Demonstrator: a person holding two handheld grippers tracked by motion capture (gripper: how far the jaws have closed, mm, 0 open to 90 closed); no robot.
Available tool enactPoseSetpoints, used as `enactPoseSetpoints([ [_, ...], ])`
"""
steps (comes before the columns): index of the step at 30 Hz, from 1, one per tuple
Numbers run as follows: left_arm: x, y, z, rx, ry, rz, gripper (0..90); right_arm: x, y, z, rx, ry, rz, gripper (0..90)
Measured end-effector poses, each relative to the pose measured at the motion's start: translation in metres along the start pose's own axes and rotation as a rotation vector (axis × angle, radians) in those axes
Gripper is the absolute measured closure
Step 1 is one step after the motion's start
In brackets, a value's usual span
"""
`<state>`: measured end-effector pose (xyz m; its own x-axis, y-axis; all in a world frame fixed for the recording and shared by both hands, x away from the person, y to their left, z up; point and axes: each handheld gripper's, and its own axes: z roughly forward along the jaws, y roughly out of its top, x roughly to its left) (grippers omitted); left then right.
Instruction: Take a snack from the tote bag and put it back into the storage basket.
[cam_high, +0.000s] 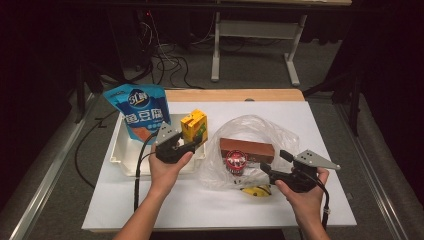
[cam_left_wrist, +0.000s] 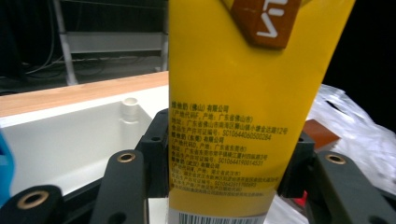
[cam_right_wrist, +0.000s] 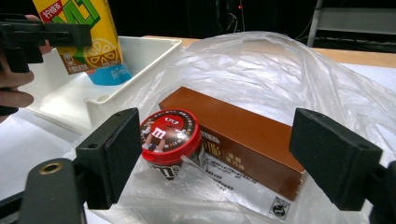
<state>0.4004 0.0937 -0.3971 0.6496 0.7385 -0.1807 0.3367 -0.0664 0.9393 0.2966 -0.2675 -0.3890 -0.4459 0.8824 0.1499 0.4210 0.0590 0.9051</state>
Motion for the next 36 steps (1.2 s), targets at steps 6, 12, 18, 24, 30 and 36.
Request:
enactPoseSetpoints([
  [6, 0.013, -0.007, 0.009, -0.013, 0.036, -0.021, 50.0, -0.006, -0.003, -0.004, -0.002, -0.013, -0.003, 19.3],
  [12, 0.025, -0.014, 0.021, 0.0, 0.079, -0.033, 50.0, -0.012, -0.007, -0.006, -0.005, -0.018, 0.001, 20.8],
  [18, 0.034, -0.021, 0.038, 0.038, 0.105, -0.051, 50.0, -0.016, -0.011, -0.004, 0.003, -0.019, 0.003, 21.8],
  [24, 0.04, -0.027, 0.052, 0.076, 0.138, -0.083, 49.9, -0.015, -0.012, -0.002, 0.008, -0.016, 0.001, 22.8],
  [30, 0.045, -0.034, 0.062, 0.132, 0.177, -0.086, 49.9, -0.015, -0.014, -0.001, 0.012, -0.021, -0.008, 23.9],
  [36, 0.045, -0.034, 0.068, 0.187, 0.181, -0.083, 49.8, -0.016, -0.015, 0.0, 0.016, -0.026, -0.007, 24.8],
])
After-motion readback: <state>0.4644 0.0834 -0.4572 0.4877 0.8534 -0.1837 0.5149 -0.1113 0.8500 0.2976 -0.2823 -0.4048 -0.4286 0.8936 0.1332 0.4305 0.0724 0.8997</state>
